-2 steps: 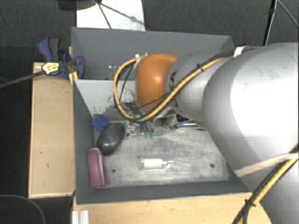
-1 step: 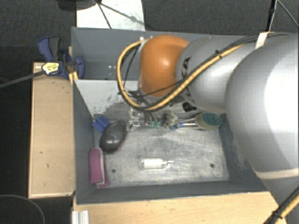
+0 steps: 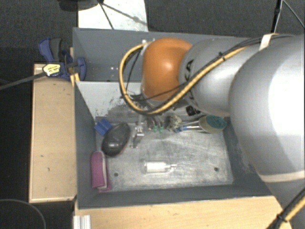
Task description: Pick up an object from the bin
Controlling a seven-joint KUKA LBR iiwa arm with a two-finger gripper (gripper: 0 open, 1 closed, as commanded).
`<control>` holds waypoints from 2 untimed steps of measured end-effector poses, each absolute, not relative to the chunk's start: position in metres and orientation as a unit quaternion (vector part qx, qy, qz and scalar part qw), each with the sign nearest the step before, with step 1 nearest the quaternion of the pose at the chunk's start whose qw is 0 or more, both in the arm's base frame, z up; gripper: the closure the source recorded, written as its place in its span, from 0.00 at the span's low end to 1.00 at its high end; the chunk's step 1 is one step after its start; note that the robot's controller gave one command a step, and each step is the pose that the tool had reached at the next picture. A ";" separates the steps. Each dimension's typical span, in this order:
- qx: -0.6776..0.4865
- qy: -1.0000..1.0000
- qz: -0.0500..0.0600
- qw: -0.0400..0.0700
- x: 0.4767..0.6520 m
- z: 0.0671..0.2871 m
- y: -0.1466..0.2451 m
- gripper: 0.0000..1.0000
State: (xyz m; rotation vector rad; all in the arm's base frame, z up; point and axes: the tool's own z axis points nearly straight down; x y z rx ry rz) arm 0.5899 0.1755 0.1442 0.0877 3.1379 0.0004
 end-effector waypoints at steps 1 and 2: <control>0.070 0.998 0.000 -0.001 0.591 0.108 0.183 0.00; -0.008 1.000 -0.002 0.001 0.583 0.073 0.223 0.00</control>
Offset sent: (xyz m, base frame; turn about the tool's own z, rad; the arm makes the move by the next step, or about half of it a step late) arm 0.0013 0.0076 -0.0348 0.0849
